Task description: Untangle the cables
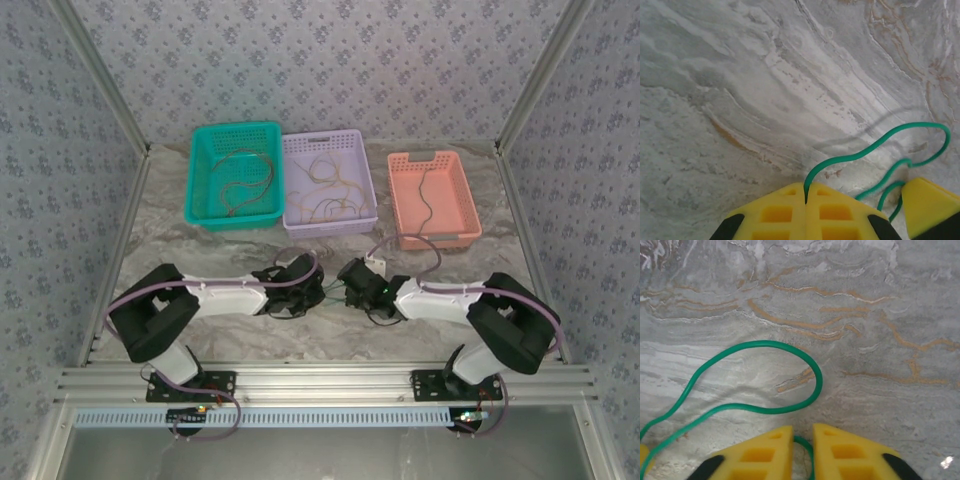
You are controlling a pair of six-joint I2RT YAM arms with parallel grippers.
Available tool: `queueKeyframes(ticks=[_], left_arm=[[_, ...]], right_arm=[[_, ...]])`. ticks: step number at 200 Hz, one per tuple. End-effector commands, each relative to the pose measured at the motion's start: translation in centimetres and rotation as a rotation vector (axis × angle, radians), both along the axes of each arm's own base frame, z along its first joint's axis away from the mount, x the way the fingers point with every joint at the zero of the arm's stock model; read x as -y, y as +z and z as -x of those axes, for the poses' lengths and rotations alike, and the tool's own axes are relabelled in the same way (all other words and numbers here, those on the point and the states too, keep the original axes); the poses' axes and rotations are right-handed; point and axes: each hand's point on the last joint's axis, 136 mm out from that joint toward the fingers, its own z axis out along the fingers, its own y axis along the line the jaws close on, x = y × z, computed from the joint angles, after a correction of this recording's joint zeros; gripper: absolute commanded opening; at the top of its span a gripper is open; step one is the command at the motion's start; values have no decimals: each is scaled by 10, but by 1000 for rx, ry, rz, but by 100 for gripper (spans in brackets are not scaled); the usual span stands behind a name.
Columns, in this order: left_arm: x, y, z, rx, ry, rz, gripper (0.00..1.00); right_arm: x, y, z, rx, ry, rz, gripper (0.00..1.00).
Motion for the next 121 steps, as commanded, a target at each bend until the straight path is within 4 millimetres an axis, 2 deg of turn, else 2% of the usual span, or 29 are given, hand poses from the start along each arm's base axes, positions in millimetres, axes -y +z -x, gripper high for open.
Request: queueKeyframes(ticks=[1,6,27,51,77,108,121], left_arm=[[3,32,-4,61,5,84,0],[2,37,-5,68,1,88,0],[-6,59,-8,98,-13,98,0],[-26,80,-16,137,-2,95,0],[-41,100,-26,176,23,123,0],[-47,123,-34,198,53,197,0],[-47,136,-37,212,73,247,0]], right_arm=[[-11,11,1,33,22,-74,5],[-9,14,0,41,23,-74,0],[3,24,-4,64,27,-49,0],[20,37,-8,80,25,-48,0],[24,64,-4,132,27,-108,0],[9,103,3,245,20,-291,35],[-2,118,4,311,30,-425,46]])
